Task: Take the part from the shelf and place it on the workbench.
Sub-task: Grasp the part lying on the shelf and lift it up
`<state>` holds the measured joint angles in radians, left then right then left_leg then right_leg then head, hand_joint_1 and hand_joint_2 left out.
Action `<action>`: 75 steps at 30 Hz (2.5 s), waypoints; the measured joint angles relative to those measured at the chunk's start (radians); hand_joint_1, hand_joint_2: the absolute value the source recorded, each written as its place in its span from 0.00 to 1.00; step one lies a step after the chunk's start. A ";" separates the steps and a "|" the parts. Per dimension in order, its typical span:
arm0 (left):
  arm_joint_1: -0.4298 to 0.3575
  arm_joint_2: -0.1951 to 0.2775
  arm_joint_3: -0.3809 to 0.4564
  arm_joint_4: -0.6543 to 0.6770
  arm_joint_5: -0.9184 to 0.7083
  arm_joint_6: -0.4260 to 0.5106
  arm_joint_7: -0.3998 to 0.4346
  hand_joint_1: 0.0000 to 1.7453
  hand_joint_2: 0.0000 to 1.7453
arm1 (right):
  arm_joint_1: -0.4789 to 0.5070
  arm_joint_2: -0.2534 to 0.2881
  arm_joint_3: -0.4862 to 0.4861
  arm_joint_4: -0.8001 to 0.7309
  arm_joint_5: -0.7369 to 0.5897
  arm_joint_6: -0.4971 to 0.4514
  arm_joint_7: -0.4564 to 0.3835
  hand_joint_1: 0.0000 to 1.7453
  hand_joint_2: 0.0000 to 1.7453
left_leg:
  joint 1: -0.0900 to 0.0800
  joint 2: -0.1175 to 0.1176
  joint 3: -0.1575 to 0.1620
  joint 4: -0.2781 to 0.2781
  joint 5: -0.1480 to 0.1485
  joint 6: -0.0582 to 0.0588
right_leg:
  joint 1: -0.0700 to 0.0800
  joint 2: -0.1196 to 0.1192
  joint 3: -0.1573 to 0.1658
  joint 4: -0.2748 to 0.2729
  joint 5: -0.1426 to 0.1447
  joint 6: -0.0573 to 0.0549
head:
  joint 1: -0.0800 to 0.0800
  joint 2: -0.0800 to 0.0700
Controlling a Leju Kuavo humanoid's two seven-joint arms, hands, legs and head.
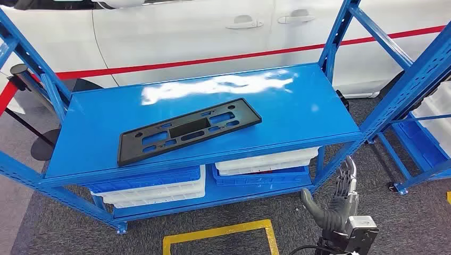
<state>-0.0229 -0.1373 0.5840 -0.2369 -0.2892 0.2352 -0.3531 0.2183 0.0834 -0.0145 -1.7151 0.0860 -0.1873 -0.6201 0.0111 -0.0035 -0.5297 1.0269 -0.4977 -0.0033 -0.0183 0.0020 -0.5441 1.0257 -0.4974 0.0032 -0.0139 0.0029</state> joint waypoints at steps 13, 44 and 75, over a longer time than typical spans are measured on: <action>0.011 -0.006 0.013 0.000 -0.089 -0.023 -0.003 0.00 0.00 | 0.064 -0.076 0.169 -0.215 0.260 0.014 0.067 0.00 1.00 | 0.011 0.003 0.015 -0.036 0.022 0.027 | -0.011 -0.002 -0.092 0.167 -0.044 0.033 | 0.009 0.000; -0.002 0.007 0.019 0.000 -0.194 -0.057 0.004 0.00 0.00 | -0.269 -0.156 0.595 0.002 1.016 -0.273 0.562 0.00 1.00 | -0.003 -0.001 -0.024 -0.018 0.040 0.035 | 0.005 -0.002 -0.136 0.221 -0.056 0.016 | 0.017 0.000; -0.018 0.030 0.070 0.000 -0.331 -0.213 0.001 0.00 0.00 | -0.539 0.077 0.709 0.590 1.477 -0.504 0.702 0.00 1.00 | -0.003 -0.002 -0.023 -0.021 0.039 0.035 | 0.011 -0.001 -0.152 0.202 -0.019 0.009 | 0.016 0.000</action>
<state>-0.0411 -0.1077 0.6538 -0.2365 -0.6201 0.0222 -0.3517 -0.3205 0.1606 0.6946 -1.1251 1.5628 -0.6913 0.0824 0.0076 -0.0058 -0.5522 1.0056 -0.4589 0.0318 -0.0073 0.0006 -0.6964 1.2277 -0.5166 0.0124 0.0018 0.0028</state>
